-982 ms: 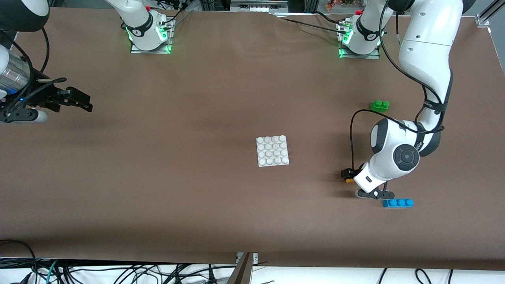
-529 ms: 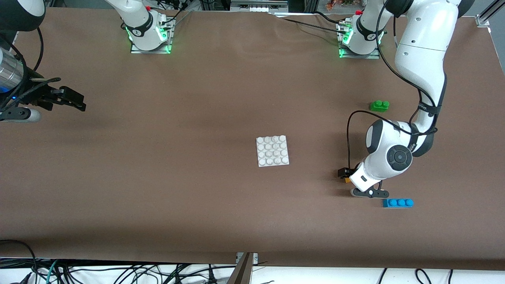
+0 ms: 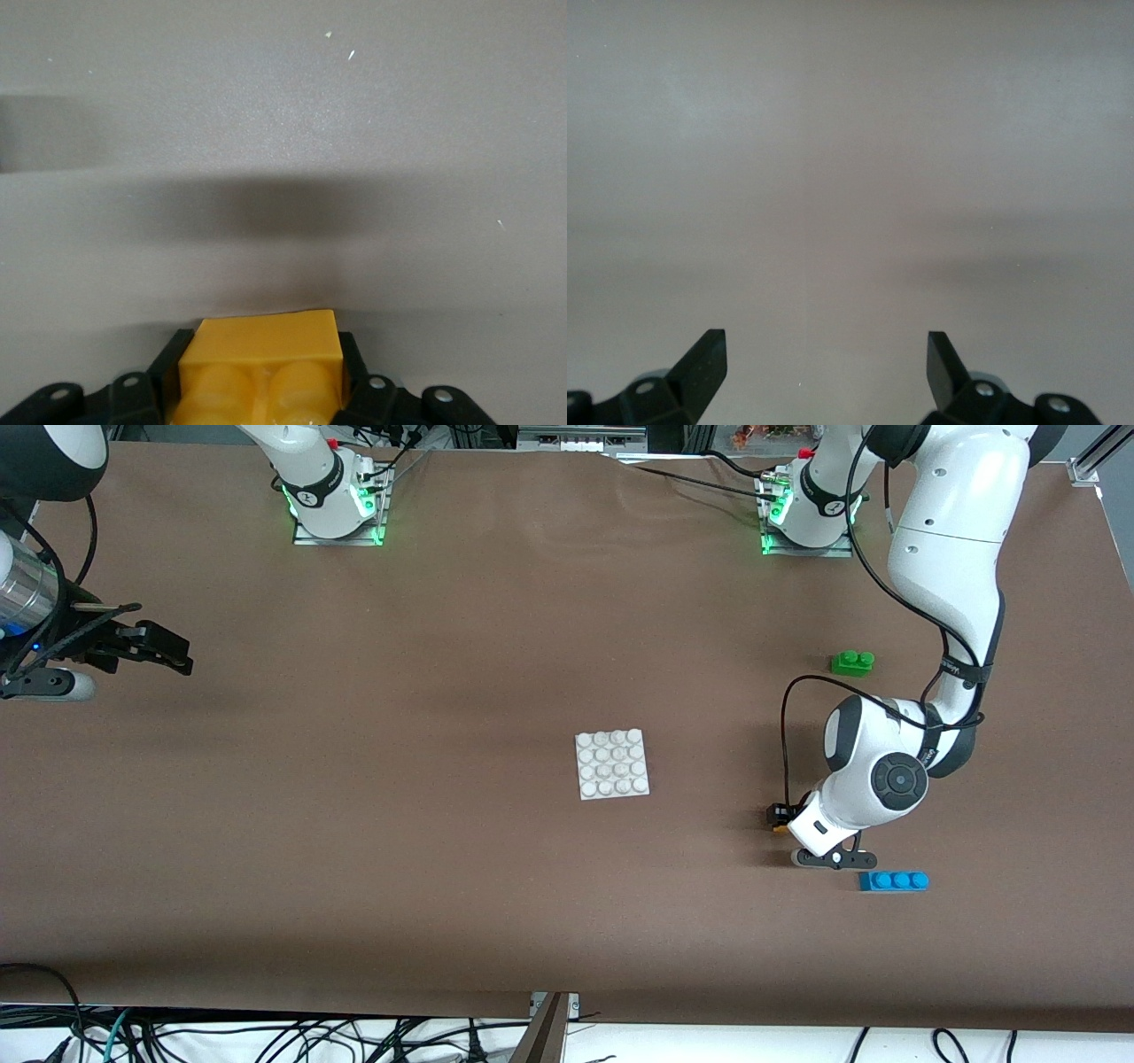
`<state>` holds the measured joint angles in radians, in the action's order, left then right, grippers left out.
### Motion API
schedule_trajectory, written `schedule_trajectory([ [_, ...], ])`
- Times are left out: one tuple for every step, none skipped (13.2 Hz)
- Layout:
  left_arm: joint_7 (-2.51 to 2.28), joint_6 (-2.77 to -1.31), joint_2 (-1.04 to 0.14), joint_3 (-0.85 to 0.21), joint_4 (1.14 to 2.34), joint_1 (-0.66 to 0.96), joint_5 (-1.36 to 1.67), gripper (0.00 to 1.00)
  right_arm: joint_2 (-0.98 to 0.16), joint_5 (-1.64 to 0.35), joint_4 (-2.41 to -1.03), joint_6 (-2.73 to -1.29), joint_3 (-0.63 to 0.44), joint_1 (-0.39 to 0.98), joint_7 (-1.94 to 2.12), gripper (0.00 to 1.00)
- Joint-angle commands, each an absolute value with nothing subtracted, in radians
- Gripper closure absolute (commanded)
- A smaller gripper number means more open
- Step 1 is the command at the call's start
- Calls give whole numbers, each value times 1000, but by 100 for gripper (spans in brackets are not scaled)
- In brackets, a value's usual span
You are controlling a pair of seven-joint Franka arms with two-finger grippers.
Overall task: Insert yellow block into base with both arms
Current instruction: 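Lower the left gripper onto the yellow block and close on it, then lift the yellow block and carry it over the white base plate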
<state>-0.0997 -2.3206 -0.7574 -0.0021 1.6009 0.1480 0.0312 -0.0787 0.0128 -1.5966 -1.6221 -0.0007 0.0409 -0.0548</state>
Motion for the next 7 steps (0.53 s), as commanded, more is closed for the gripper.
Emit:
schedule_trajectory([
  [-101,-2326,-744,0,1605,144,52,65,-41,25,-1635,-1625,-2,44,-57,0],
  [-103,-2315,-733,0,1595,146,52,65,-40,25,-1635,-1624,-2,44,-57,0],
  [-103,-2274,-700,0,1588,146,51,64,-40,25,-1635,-1624,-2,44,-55,0],
  [-104,-2232,-681,0,1565,155,52,64,-41,25,-1635,-1624,-2,43,-55,0],
  [-106,-2177,-675,-2,1525,158,52,64,-41,25,-1635,-1624,-2,43,-55,0],
  [-107,-2113,-666,-5,1478,163,54,63,-41,25,-1635,-1624,-2,43,-55,0],
  [-126,-2061,-664,-15,1432,179,55,62,-41,25,-1635,-1624,-2,43,-55,0],
])
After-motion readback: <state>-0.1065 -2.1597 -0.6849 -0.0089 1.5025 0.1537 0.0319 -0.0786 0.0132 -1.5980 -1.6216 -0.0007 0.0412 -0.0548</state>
